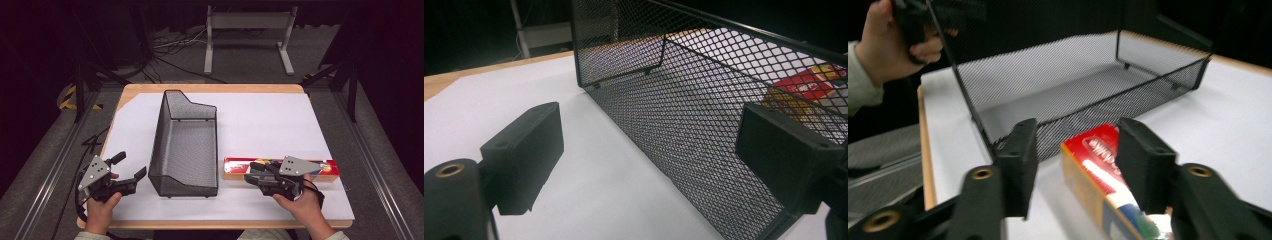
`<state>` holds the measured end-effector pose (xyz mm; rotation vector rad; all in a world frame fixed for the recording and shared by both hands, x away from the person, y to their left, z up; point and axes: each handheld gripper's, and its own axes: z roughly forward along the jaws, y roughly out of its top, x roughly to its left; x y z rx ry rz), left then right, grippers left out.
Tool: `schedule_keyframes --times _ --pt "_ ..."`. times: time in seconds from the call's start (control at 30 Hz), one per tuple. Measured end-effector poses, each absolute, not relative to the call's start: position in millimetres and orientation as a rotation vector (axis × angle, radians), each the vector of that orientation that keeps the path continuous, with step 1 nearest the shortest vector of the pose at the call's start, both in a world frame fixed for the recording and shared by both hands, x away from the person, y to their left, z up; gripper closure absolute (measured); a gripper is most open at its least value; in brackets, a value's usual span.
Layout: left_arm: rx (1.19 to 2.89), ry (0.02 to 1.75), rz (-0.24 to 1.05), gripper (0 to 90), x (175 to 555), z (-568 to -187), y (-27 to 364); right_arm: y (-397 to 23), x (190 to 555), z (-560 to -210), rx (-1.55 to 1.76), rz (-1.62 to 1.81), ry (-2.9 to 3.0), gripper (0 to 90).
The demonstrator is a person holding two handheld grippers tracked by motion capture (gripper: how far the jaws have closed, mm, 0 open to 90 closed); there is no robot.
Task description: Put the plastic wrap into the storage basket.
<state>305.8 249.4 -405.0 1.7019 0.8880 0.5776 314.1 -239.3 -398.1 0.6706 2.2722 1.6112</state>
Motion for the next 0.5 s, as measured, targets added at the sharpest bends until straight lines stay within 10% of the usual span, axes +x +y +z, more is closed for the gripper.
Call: schedule_keyframes --times 0.5 --pt "1.712 0.888 0.578 13.1 306 -406 249 -218 321 -413 0.654 1.416 2.510 84.6"
